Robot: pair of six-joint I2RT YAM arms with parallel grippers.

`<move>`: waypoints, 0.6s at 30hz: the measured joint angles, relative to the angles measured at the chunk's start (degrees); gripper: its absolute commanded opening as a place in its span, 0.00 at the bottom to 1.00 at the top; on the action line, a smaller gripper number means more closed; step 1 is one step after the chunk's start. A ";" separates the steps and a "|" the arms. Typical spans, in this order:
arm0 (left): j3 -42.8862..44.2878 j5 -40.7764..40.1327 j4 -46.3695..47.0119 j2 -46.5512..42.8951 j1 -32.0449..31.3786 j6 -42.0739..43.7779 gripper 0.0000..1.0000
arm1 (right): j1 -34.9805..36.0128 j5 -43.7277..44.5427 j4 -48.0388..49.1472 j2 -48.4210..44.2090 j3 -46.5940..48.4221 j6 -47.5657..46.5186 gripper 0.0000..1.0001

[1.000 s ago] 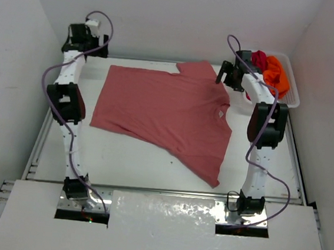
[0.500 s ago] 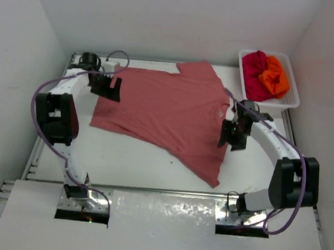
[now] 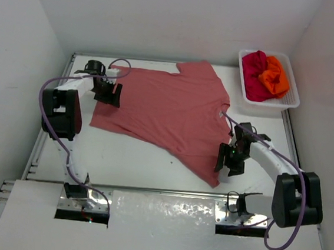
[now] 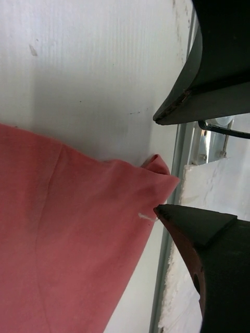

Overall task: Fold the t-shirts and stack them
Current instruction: Grap the side of the flattened tshirt closest away from the robot with both arms

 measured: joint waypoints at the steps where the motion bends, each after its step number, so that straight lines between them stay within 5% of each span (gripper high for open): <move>1: 0.00 0.04 0.52 0.11 -0.09 -0.31 0.62 | 0.00 -0.17 0.17 0.00 -0.48 0.09 0.60; 7: -0.02 0.24 2.75 1.99 -0.48 -1.38 0.41 | 0.00 -1.84 1.70 -1.44 -3.41 0.13 0.60; 12: -1.05 0.55 2.89 2.56 -0.48 -1.95 0.09 | 0.00 -5.16 2.69 -4.28 -5.81 -0.15 0.61; 18: -1.73 0.94 2.56 2.43 -0.48 -2.01 0.00 | 0.63 -9.55 2.73 -8.63 -6.62 -2.56 0.60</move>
